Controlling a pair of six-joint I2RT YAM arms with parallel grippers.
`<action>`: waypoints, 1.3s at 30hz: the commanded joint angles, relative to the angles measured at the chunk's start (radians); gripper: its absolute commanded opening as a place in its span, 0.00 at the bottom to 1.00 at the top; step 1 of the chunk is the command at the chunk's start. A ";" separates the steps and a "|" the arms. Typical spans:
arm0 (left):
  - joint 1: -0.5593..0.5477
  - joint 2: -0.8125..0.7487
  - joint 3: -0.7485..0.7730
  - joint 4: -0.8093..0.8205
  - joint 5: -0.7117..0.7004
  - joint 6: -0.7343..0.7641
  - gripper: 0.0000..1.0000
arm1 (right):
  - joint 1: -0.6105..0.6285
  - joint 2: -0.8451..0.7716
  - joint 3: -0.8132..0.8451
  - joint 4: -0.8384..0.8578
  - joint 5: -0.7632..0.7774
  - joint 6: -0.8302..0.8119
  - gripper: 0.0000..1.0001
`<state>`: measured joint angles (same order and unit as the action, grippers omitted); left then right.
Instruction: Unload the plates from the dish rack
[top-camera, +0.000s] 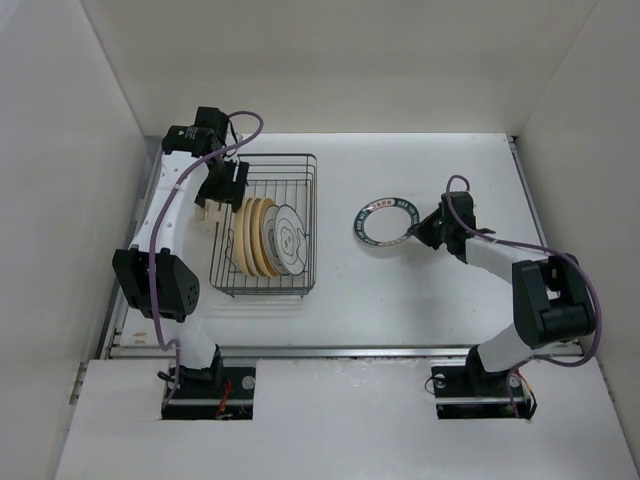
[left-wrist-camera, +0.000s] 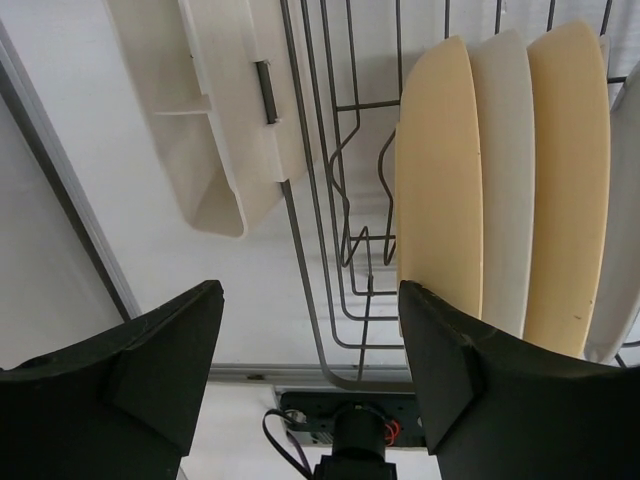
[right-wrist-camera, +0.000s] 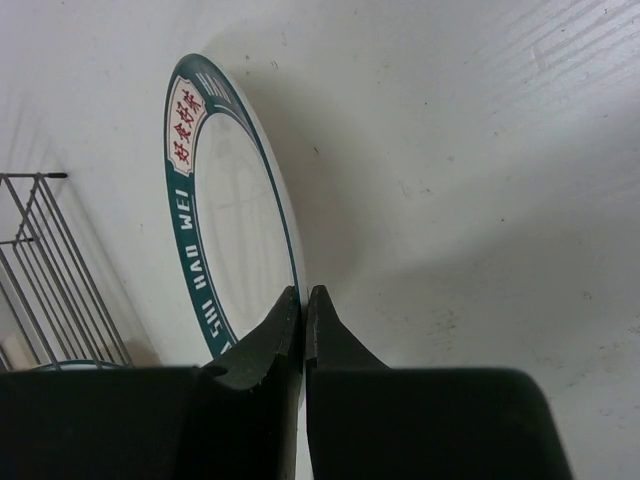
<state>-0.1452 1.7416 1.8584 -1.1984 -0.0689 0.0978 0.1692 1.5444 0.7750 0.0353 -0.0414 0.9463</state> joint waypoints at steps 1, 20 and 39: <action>-0.007 -0.017 0.019 -0.018 -0.018 0.002 0.68 | -0.010 -0.003 -0.006 0.063 -0.006 -0.012 0.00; -0.068 -0.045 0.052 -0.066 -0.034 -0.029 0.77 | -0.010 0.056 0.136 -0.258 0.113 -0.049 0.72; -0.088 0.074 -0.025 -0.036 -0.071 -0.027 0.32 | -0.010 -0.102 0.107 -0.285 0.155 -0.113 0.74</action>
<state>-0.2272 1.8015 1.8503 -1.2263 -0.1085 0.0757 0.1646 1.4967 0.8757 -0.2344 0.0811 0.8551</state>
